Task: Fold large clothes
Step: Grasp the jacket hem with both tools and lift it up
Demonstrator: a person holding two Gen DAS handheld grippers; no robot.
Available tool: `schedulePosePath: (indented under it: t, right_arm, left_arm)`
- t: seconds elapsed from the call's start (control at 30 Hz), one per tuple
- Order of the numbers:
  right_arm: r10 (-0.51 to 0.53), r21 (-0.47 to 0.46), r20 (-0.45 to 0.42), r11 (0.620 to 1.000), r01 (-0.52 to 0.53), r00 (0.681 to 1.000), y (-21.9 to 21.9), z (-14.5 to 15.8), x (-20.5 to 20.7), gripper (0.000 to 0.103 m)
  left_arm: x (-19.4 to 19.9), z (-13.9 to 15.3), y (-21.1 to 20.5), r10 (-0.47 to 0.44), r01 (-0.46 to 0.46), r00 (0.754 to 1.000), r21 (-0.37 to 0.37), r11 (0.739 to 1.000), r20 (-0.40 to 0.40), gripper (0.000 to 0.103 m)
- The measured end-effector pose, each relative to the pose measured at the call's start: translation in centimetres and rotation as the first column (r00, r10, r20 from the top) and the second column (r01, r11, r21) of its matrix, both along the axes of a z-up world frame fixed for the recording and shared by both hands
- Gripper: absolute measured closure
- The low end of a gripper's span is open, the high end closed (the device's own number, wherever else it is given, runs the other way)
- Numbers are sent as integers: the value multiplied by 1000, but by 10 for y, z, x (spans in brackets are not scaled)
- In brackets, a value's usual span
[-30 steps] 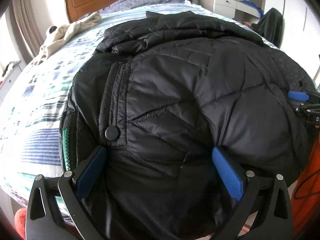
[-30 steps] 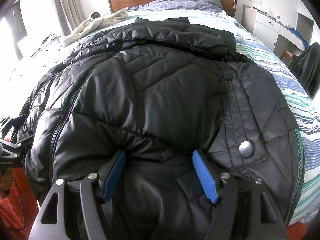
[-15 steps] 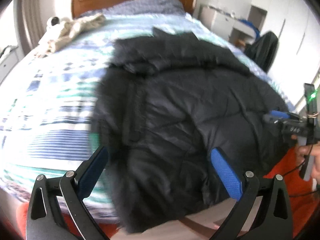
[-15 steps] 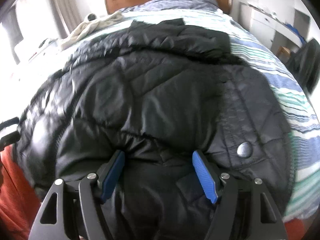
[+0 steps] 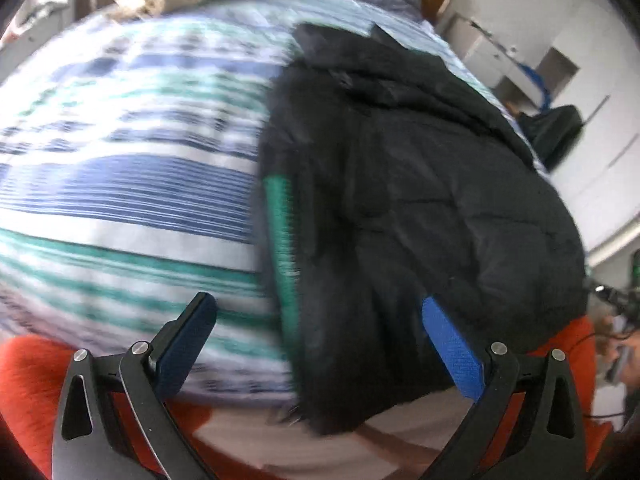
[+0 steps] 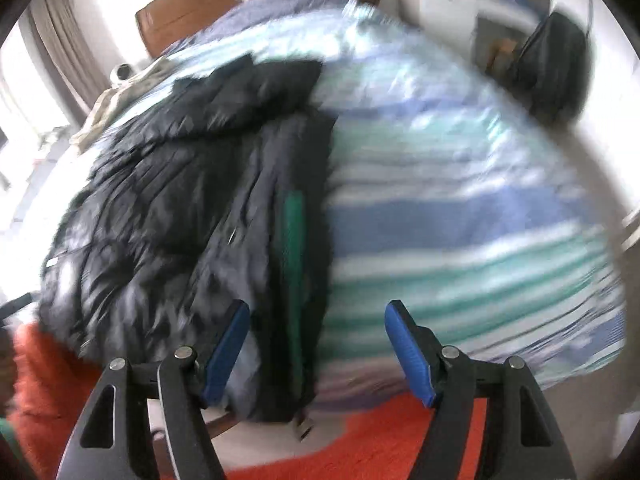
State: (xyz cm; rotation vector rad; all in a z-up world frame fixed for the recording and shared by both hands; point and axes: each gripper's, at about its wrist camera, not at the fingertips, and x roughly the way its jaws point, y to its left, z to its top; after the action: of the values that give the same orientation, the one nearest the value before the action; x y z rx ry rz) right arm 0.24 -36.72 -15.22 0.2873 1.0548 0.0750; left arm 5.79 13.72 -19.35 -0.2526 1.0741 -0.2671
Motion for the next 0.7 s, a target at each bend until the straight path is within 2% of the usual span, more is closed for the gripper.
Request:
schedulePosePath:
  t: [0.03, 0.1, 0.17, 0.2, 0.23, 0.27, 0.3, 0.33, 0.37, 0.4, 0.47, 0.53, 0.6, 0.7]
  right_arm:
    - [13, 34, -9, 999, -13, 1000, 2, -8, 0, 31]
    - [48, 80, -31, 996, -45, 998, 9, -26, 7, 31]
    - [46, 77, -33, 996, -43, 998, 13, -31, 12, 28]
    - [39, 89, -41, 995, -35, 998, 14, -29, 14, 28]
    - [40, 104, -47, 994, -35, 998, 15, -27, 13, 33]
    - [51, 121, -53, 992, -44, 997, 16, -24, 13, 40]
    - [61, 102, -58, 993, -55, 996, 19, -19, 13, 60]
    - [70, 106, -62, 992, -63, 996, 20, -15, 13, 66]
    - [68, 122, -64, 991, -59, 996, 21, -11, 14, 72]
    - [59, 162, -60, 986, -48, 996, 21, -6, 15, 78]
    - [47, 260, -18, 965, -41, 999, 19, 10, 17, 80]
    - [42, 314, 25, 948, -48, 999, 18, 28, 21, 81]
    - [47, 345, 60, 936, -65, 997, 18, 45, 22, 83]
    - [77, 331, 79, 938, -99, 994, 21, 62, 19, 84]
  left_arm:
    - [5, -8, -6, -4, 4, 1000, 1, 1000, -27, 1]
    - [9, -11, -15, -5, 7, 1000, 55, 998, -25, 0]
    - [7, -7, -21, -17, 20, 999, 83, 996, -35, 4]
    - [6, -5, -21, -24, 28, 999, 78, 997, -48, 17]
    - [5, -3, -21, -34, 38, 997, 64, 997, -70, 25]
    - [5, 0, -20, -39, 43, 995, 50, 998, -91, 42]
    - [4, 3, -19, -29, 35, 994, 53, 998, -110, 57]
    - [4, 7, -17, -22, 28, 992, 48, 998, -127, 63]
    - [4, 11, -16, -19, 24, 990, 33, 999, -137, 73]
    - [3, 18, -15, -15, 18, 990, 21, 1000, -138, 80]
    - [3, 36, -15, -19, 20, 993, 10, 1000, -117, 85]
    - [2, 56, -14, -25, 25, 997, -5, 1000, -76, 86]
    - [2, 72, -8, -21, 19, 998, -29, 999, -51, 87]
    - [-7, 83, 3, -29, 28, 999, -37, 999, -35, 87]
